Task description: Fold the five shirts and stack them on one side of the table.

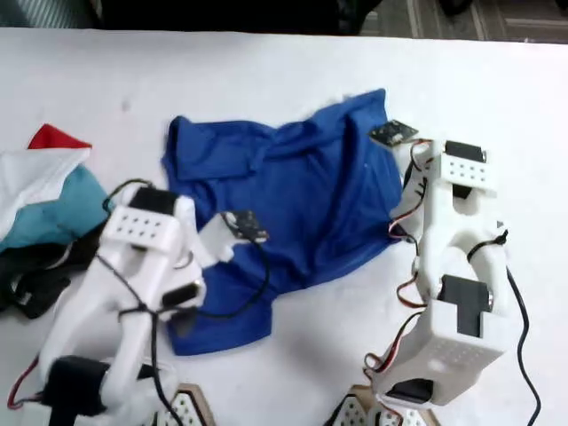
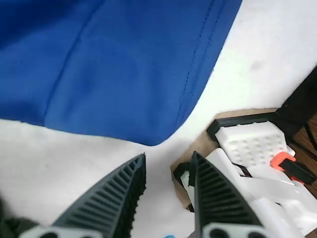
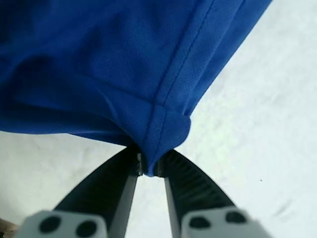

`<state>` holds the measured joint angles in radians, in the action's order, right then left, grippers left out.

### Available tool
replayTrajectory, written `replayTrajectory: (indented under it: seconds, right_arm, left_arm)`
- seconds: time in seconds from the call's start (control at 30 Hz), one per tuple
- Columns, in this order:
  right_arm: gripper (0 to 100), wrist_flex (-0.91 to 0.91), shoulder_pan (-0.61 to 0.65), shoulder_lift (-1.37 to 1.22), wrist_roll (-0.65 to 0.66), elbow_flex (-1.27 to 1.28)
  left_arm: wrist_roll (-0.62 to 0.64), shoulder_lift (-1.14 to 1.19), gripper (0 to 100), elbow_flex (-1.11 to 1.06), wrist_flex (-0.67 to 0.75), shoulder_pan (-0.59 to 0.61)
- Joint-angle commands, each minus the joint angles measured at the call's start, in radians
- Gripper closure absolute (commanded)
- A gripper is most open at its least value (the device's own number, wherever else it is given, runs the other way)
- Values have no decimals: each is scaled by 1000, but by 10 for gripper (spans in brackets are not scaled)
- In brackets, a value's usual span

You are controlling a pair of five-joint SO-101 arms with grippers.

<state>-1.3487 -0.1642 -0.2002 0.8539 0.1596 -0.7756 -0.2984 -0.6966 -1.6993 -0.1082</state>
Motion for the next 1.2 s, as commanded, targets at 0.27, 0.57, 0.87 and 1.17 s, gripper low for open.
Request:
replayTrajectory:
  seconds: [0.27, 0.57, 0.87, 1.17]
  right_arm:
    - [979, 2, -7, 59, 5, -14]
    - [979, -38, -7, 58, 3, -81]
    - [979, -131, -5, 56, 3, -229]
    - [979, -320, -5, 58, 2, -413]
  left_arm:
    - [124, 25, 790, -235, 385, -10]
    - [160, 27, 810, -315, 500, -10]
    - [49, 13, 977, -353, 542, -1]
    - [129, -305, 977, 103, 244, -1]
